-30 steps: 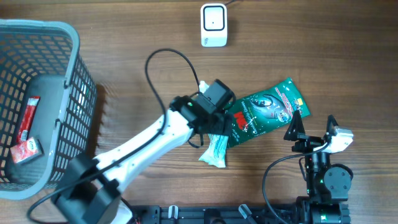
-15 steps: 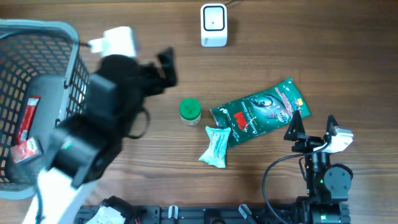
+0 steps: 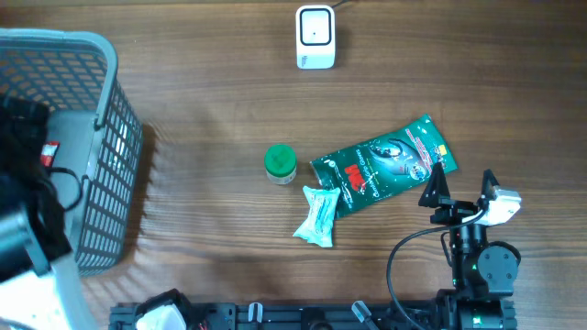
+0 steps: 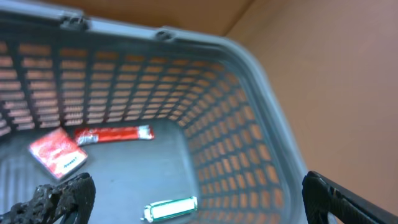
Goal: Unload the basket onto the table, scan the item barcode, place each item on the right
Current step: 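Move the left gripper back into the basket toward the red Kleenex pack, then grasp the red Kleenex pack, lift it out, and place it on the table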
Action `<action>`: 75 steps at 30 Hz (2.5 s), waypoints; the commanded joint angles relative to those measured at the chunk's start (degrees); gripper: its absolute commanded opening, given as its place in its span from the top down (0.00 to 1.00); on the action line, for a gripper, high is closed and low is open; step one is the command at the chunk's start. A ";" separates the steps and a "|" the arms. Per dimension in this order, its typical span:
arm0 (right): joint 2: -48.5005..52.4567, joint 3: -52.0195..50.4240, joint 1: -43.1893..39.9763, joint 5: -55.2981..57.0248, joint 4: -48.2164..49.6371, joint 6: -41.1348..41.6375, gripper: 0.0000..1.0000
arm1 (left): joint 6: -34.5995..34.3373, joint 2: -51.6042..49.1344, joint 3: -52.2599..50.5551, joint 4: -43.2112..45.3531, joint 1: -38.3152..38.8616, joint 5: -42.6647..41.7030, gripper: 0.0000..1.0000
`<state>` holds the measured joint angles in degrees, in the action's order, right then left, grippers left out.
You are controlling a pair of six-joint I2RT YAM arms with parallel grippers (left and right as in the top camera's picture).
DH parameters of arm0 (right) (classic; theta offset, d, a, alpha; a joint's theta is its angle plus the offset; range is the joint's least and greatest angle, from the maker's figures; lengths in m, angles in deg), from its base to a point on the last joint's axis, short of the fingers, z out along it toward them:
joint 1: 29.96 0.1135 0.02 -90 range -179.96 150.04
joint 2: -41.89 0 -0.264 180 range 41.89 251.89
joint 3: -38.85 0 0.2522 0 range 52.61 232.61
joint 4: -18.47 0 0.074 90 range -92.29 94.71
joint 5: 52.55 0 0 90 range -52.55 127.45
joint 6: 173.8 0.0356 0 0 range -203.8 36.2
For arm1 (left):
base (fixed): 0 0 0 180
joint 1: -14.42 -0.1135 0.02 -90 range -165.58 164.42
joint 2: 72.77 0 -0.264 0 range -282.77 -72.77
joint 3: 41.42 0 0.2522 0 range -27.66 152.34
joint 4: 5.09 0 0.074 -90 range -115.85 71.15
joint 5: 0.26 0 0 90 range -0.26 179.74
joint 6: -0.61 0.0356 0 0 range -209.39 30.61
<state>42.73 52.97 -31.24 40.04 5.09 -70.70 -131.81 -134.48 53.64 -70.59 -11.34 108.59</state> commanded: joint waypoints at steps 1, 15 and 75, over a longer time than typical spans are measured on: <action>-0.42 -0.07 0.26 -0.50 0.20 -0.94 0.00 | -3.28 -8.52 0.46 -1.55 -8.92 -9.33 0.02; -0.42 -0.07 0.26 -0.50 0.20 -0.96 0.00 | 22.08 -36.57 -5.53 -0.02 -13.68 -4.44 0.36; -0.42 -0.07 0.26 -0.50 0.20 -0.96 0.00 | 46.73 -40.70 -15.61 8.55 -16.79 0.57 0.96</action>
<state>42.73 52.97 -31.24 40.04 5.09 -70.70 -85.16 -174.45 37.48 -62.09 -28.26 108.44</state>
